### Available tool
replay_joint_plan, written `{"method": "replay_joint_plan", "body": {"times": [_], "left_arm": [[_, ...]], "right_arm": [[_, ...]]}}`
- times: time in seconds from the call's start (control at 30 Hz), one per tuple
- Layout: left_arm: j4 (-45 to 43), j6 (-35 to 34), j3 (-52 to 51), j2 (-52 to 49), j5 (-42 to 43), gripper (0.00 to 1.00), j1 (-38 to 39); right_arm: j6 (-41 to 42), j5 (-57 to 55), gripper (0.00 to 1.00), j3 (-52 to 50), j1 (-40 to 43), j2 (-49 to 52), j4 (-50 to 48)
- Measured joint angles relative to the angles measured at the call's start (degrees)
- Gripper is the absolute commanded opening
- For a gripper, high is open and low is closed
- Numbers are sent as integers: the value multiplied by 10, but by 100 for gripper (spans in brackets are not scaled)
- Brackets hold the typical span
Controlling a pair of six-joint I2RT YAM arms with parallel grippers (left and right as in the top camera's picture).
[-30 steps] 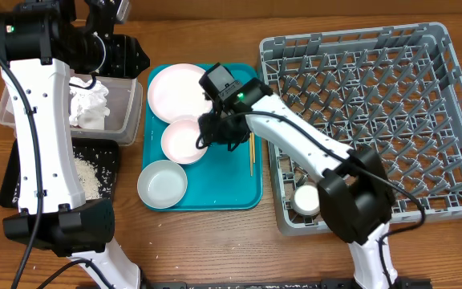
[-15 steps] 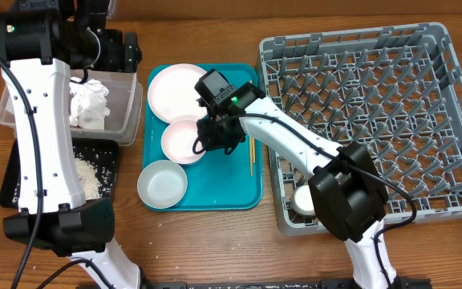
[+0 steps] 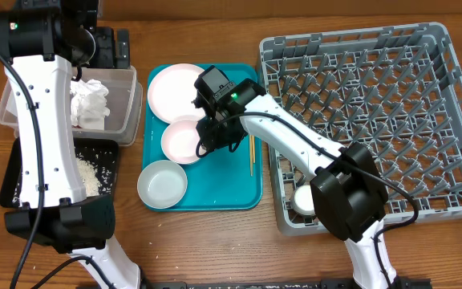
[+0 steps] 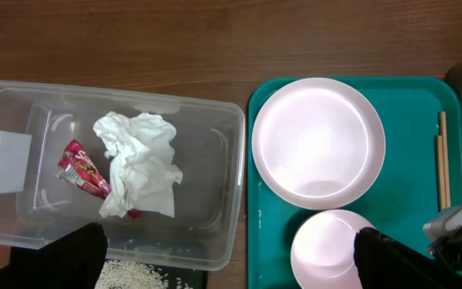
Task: Sort waste into correct bins and load items into the dishwasher
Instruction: 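Reach the right gripper to the pink bowl on the tray and grasp it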
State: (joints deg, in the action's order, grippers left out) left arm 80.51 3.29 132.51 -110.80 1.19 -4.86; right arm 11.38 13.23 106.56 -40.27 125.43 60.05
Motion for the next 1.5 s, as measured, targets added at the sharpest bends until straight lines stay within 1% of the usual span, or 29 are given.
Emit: {"method": "replay_joint_plan", "body": {"times": [0.07,0.1,0.13,0.2,0.23,0.27,0.3,0.33,0.37,0.4,0.5,0.57,0.67,0.73,0.8,0.87,0.9,1.03,1.17,1.23,1.33,1.37,1.43,1.5], "left_arm": [[0,0,0,0,0,100,0],[0,0,0,0,0,100,0],[0,0,0,0,0,100,0],[0,0,0,0,-2,100,0],[0,0,0,0,-2,100,0],[0,0,0,0,-2,100,0],[0,0,0,0,-2,100,0],[0,0,0,0,-2,100,0],[0,0,0,0,-2,100,0],[0,0,0,0,-2,100,0],[0,0,0,0,-2,100,0],[0,0,0,0,-2,100,0],[0,0,0,0,-2,100,0],[0,0,0,0,-2,100,0],[0,0,0,0,-2,100,0],[0,0,0,0,-2,100,0],[0,0,0,0,-2,100,0],[0,0,0,0,-2,100,0],[0,0,0,0,-2,100,0],[0,0,0,0,-2,100,0],[0,0,0,0,-2,100,0],[0,0,0,0,-2,100,0],[0,0,0,0,-2,100,0],[0,0,0,0,-2,100,0]], "right_arm": [[1,0,31,0,0,0,8],[-1,1,45,0,0,0,15],[-1,3,56,0,0,0,26],[-6,7,69,1,0,0,48],[-9,9,70,1,0,0,54],[-16,10,67,1,0,0,54],[-16,10,66,1,0,0,50],[-17,10,69,1,0,0,36],[-19,11,78,2,0,0,27],[-21,10,81,6,1,0,25],[-23,-7,83,54,7,5,34],[-23,-28,83,90,17,6,23],[-24,-69,83,128,43,6,-66],[-24,-85,82,132,58,7,-77],[-34,-92,82,132,63,32,-61],[-77,-91,82,129,42,70,-51],[-89,-92,82,129,38,72,-53],[-135,-103,80,129,23,74,-99],[-135,-123,79,129,24,83,-133],[-125,-137,80,129,27,89,-129],[-109,-150,80,142,28,91,-93],[-101,-153,82,160,28,91,-75],[-92,-155,82,193,28,91,-46],[-83,-155,82,252,28,89,-7]]}}
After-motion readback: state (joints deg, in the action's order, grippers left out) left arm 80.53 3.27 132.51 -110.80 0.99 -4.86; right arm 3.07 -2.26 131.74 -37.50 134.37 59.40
